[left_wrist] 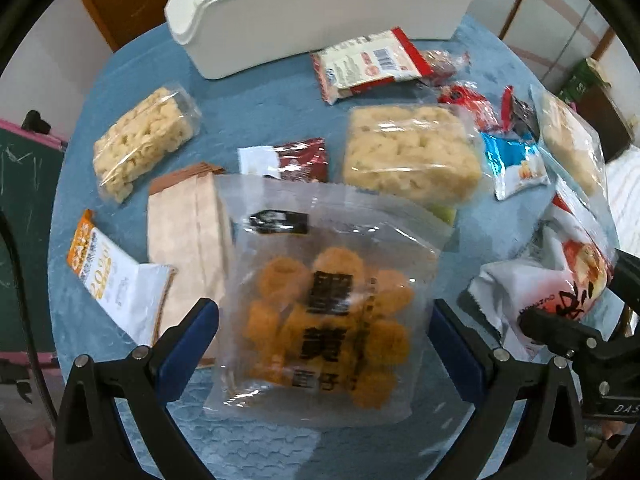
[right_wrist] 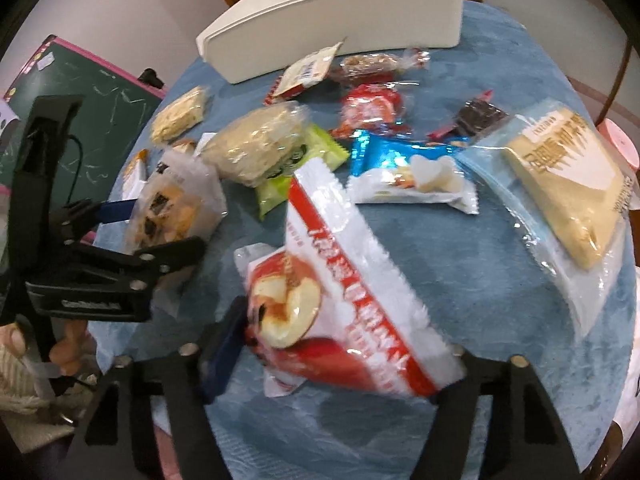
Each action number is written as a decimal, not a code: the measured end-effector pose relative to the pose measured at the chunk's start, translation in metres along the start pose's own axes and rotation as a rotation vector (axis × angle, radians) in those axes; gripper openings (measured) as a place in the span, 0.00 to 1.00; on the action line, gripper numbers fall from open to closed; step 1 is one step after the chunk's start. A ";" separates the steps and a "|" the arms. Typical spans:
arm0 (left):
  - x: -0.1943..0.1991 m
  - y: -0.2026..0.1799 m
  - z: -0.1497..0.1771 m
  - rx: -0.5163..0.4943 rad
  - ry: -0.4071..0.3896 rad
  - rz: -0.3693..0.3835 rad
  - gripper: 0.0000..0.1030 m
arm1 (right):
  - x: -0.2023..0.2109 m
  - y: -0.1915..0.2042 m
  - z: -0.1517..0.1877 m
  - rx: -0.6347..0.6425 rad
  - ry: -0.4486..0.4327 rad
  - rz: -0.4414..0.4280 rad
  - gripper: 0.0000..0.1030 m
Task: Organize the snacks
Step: 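Grasp the golden cake bag with the left tool while the right grasps the apple-print bag, then carry both bags into the white bin and open both tools to release, then move both tools back toward the remaining snacks on the table, then grasp the orange OATS bar with the left tool while the right grasps the brown paper biscuit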
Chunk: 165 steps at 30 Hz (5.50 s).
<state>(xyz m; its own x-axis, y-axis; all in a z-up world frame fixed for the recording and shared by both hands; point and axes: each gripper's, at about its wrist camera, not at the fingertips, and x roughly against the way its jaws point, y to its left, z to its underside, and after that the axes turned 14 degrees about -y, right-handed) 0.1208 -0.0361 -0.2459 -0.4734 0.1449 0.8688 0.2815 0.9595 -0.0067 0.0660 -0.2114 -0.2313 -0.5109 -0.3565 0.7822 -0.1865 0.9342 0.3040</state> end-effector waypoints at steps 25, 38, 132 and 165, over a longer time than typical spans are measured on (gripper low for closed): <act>0.192 0.040 -0.129 -0.050 -0.428 -0.024 0.68 | 0.138 0.051 -0.139 0.160 -0.475 0.135 0.59; 0.160 0.088 -0.271 0.073 -0.530 -0.109 0.68 | 0.130 0.051 -0.301 0.189 -0.641 0.316 0.60; 0.113 0.175 -0.013 0.472 -0.299 -0.214 0.96 | 0.044 0.148 -0.115 0.155 -0.394 0.101 0.91; 0.015 0.203 0.053 0.661 -0.055 -0.161 0.38 | -0.076 0.172 -0.076 0.159 -0.090 0.021 0.80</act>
<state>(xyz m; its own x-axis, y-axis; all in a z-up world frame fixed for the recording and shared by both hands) 0.1269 0.1737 -0.2602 -0.5133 -0.0165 0.8581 -0.3569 0.9134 -0.1959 0.1360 -0.0241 -0.1967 -0.5873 -0.3415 0.7337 -0.3021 0.9336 0.1927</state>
